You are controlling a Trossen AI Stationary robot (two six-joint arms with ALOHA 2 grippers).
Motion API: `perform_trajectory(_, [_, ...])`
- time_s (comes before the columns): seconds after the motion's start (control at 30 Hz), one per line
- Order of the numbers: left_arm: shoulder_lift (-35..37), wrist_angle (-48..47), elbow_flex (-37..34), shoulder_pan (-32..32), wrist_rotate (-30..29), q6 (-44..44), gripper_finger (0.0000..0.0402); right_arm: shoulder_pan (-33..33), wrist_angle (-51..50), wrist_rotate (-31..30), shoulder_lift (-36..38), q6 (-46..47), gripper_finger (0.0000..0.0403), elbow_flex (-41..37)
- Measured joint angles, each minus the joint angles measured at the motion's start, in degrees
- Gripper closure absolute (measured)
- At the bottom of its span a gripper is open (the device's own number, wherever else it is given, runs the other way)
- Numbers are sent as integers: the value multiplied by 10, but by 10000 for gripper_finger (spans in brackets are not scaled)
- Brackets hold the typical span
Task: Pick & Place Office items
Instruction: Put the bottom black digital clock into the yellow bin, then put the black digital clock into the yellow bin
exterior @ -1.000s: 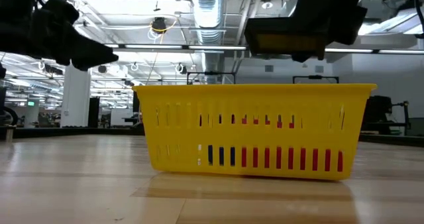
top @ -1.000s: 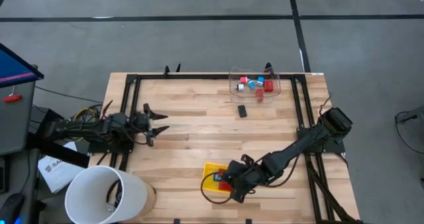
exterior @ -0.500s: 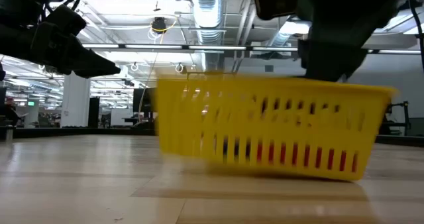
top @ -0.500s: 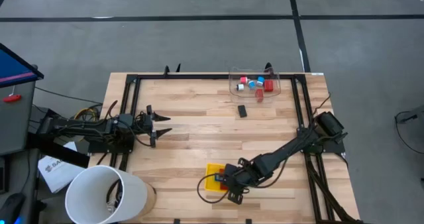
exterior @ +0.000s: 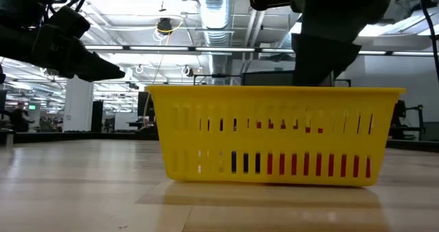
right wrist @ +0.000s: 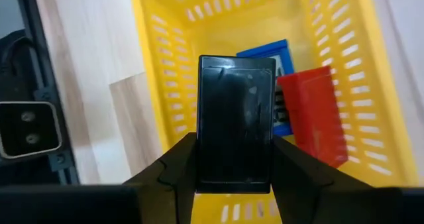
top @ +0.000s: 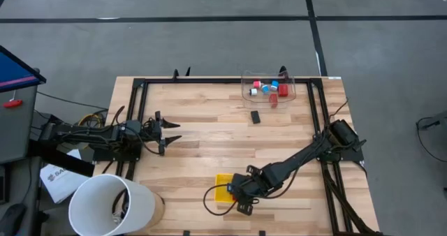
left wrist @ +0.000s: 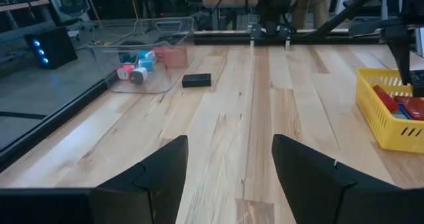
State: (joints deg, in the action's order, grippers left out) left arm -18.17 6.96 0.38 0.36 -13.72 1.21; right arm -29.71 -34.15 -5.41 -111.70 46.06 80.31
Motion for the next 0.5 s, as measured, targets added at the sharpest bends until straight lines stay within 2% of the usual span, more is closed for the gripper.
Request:
perform_trajectory(0.03, [0,0,0,0,0,0,187,0,-1,-7,0,0,253,0])
perform_trajectory(0.17, [0,0,0,0,0,0,186,0,-11,-41,0,12,159,0])
perform_trajectory(0.23, [0,0,0,0,0,0,185,0,-20,-53,0,17,128,0])
perform_trajectory(0.33, [0,0,0,0,0,0,187,-2,-18,-55,0,21,114,0])
perform_trajectory(0.5, [0,0,0,0,0,0,186,-15,-40,-92,14,28,123,2])
